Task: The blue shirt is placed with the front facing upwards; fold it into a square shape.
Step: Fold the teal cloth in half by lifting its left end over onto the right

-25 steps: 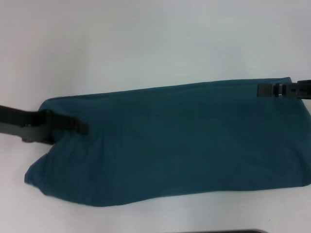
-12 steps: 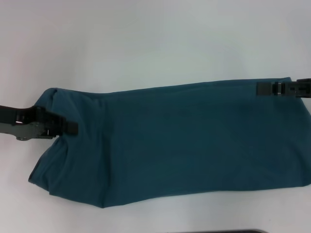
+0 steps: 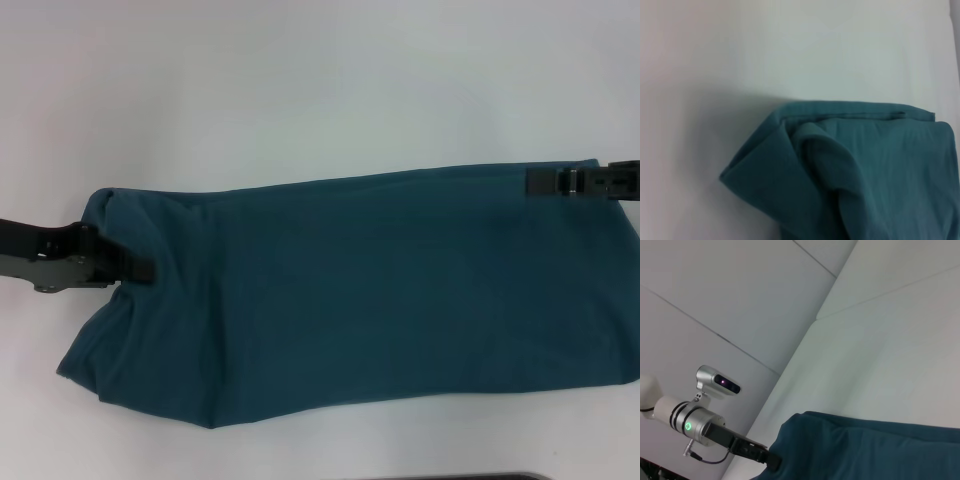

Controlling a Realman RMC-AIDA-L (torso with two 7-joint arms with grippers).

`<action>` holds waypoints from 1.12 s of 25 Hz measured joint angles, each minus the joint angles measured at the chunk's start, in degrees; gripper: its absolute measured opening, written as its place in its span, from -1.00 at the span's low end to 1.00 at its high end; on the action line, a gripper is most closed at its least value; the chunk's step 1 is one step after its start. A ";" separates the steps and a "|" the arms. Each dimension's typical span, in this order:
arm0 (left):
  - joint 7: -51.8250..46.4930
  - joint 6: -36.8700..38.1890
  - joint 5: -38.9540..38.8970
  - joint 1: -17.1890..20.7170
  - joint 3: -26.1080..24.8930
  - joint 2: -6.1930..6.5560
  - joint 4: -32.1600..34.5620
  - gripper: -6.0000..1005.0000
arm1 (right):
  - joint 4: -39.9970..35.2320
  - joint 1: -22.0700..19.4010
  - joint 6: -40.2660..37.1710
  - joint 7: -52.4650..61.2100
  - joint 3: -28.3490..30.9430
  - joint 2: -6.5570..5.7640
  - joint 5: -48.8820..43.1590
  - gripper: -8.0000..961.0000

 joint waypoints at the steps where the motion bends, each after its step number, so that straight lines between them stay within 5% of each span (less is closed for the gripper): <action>1: -0.02 0.04 0.08 0.03 0.00 0.03 -0.12 -0.76 | 0.00 0.05 0.04 0.00 -0.01 0.00 0.01 0.87; 11: -1.29 1.39 4.08 3.02 -0.34 0.75 -7.19 -0.84 | 0.00 0.27 0.34 0.28 0.43 0.00 0.11 0.87; 21: -2.36 1.73 6.61 3.65 -4.75 5.10 -8.48 -0.84 | -0.06 0.74 0.89 0.87 0.45 0.00 0.04 0.87; 28: -4.49 0.52 9.47 3.03 -5.27 5.65 -10.12 -0.85 | -0.27 0.77 1.08 0.96 0.45 -0.06 0.01 0.87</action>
